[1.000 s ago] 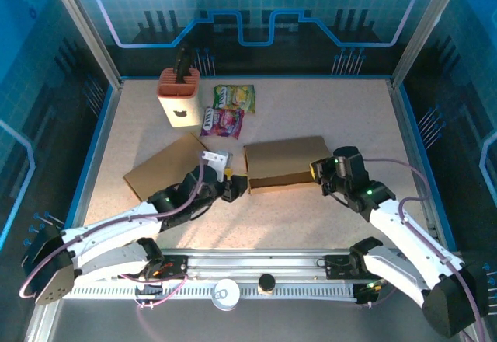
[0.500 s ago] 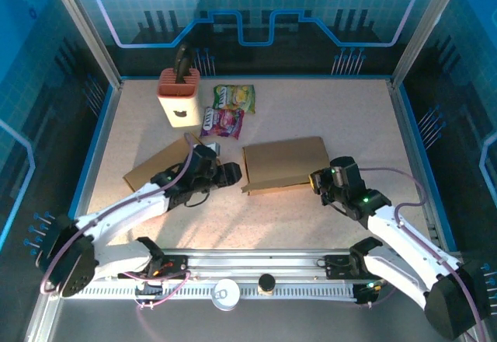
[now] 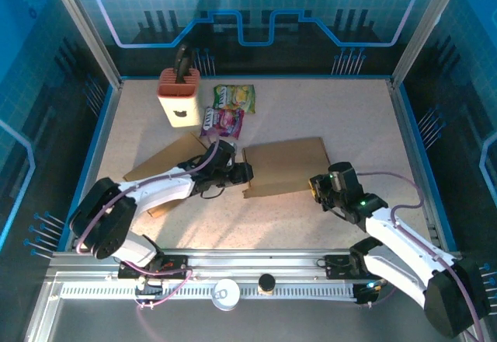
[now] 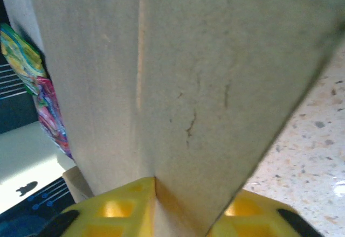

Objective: Fold the paper box

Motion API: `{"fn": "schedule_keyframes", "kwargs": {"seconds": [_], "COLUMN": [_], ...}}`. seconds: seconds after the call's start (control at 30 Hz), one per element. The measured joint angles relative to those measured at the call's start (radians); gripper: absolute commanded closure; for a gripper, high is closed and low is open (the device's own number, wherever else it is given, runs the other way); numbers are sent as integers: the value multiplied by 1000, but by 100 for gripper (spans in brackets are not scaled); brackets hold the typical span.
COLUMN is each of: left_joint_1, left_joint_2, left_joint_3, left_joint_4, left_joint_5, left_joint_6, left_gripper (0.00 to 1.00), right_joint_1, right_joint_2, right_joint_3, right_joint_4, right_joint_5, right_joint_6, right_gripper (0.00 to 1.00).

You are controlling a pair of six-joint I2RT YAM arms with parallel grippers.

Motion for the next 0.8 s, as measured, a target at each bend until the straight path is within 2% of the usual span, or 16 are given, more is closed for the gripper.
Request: {"fn": "schedule_keyframes", "kwargs": {"seconds": [0.13,0.27,0.4,0.53,0.67,0.8], "left_joint_1": [0,0,0,0,0,0], "left_joint_2": [27,33,41,55,58,57], "left_joint_3": [0,0,-2,-18,-46,-63], "left_joint_4": [31,65,94,129,155,183], "left_joint_5": [6,8,8,9,8,8], "left_joint_6": [0,2,3,2,2,2], "left_gripper": [56,62,66,70,71,71], "right_joint_1": [-23,-81,-137,-241,-363,-484], "right_joint_2": [0,-10,-27,-79,-113,-58], "right_joint_3": [-3,-2,40,107,174,249], "right_joint_4": [-10,-26,-101,-180,-237,-253], "right_joint_5": [-16,-57,-101,-151,-199,-266], "right_joint_6": [-47,-132,-266,-436,-617,-800], "right_gripper": [61,50,39,31,27,30]}}
